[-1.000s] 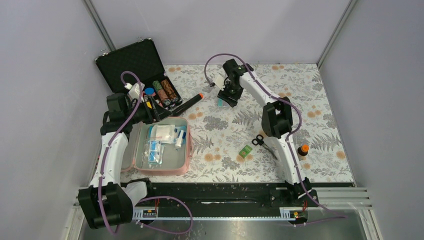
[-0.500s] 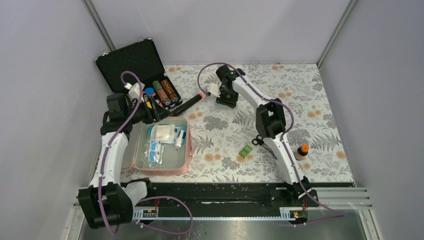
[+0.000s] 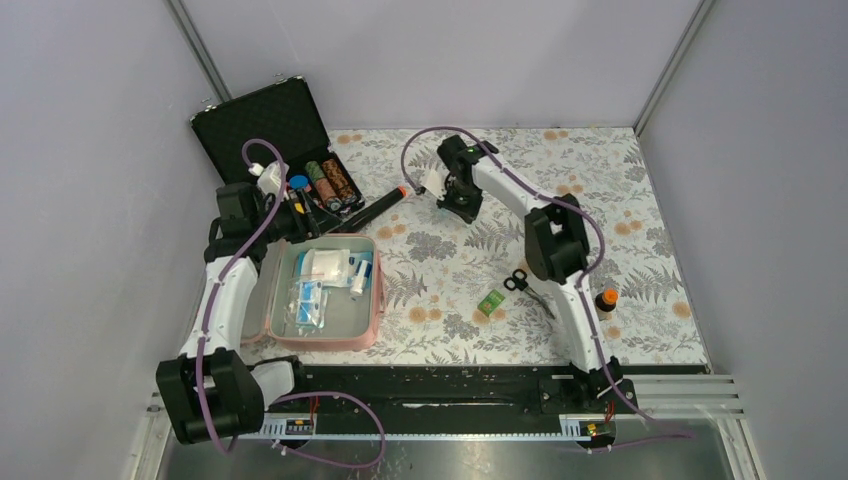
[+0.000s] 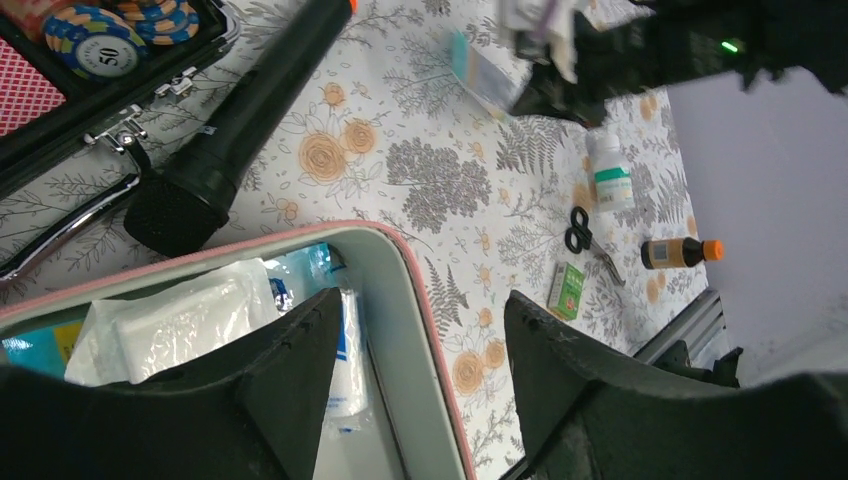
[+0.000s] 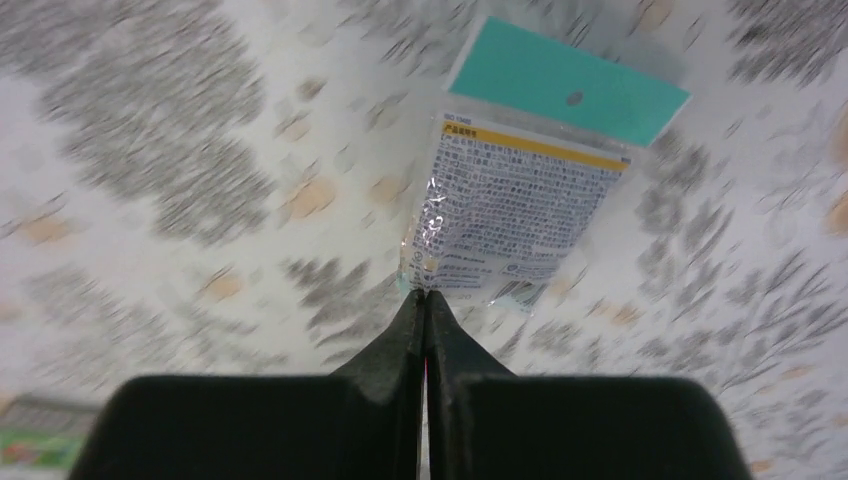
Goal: Organize the medicine kit
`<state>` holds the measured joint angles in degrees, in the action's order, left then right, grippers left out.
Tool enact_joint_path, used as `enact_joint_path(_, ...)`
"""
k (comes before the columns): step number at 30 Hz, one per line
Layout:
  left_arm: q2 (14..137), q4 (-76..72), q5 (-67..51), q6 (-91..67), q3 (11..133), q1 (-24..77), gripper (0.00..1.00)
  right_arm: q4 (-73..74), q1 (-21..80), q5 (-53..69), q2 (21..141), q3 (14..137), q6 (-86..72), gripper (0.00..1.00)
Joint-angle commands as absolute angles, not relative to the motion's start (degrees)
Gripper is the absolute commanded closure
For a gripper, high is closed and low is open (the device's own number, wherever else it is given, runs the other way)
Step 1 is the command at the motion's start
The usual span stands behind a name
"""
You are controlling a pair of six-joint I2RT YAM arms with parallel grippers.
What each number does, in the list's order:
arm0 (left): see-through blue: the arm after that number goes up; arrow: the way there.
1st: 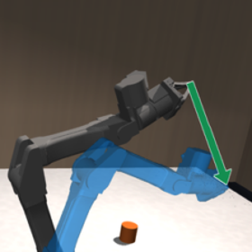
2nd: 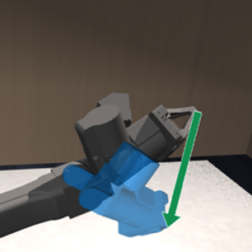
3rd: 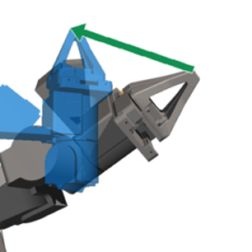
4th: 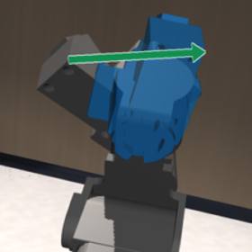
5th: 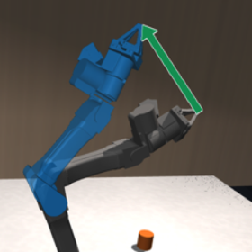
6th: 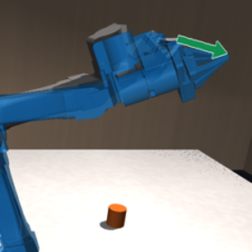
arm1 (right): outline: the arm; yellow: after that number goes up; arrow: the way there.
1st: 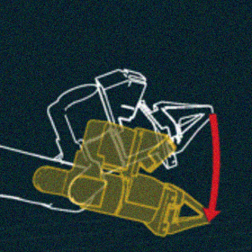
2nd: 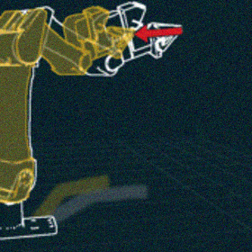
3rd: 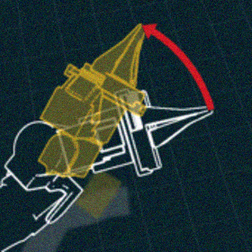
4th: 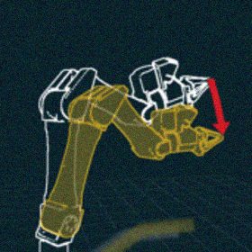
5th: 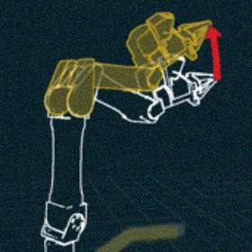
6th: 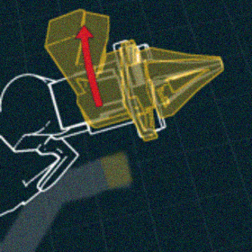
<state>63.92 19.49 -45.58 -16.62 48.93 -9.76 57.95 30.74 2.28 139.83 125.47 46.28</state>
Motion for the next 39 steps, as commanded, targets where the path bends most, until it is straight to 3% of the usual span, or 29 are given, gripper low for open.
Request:
enact_joint_path(1,67.9,14.8,-43.5,-18.9,51.3,-9.3,0.39,52.6,31.3,12.7,119.1,112.4,34.7,1.00)
enact_joint_path(8,74.6,12.6,-44.0,-18.3,53.5,-2.7,0.39,41.3,31.2,24.0,101.6,92.0,20.0,1.00)
enact_joint_path(16,77.8,-0.3,-45.7,-28.1,51.5,5.7,0.37,28.1,31.2,38.0,93.8,76.3,6.4,1.00)
enact_joint_path(20,80.5,-6.7,-48.2,-35.2,51.3,8.6,0.36,25.2,31.2,41.6,93.6,74.0,3.6,1.00)
enact_joint_path(34,87.9,0.5,-46.4,-35.8,58.9,16.3,0.35,23.0,33.4,40.8,97.0,73.6,1.6,1.00)
enact_joint_path(39,91.4,7.8,-43.0,-32.7,62.9,19.3,0.44,23.0,34.3,40.6,97.1,73.7,1.7,1.00)
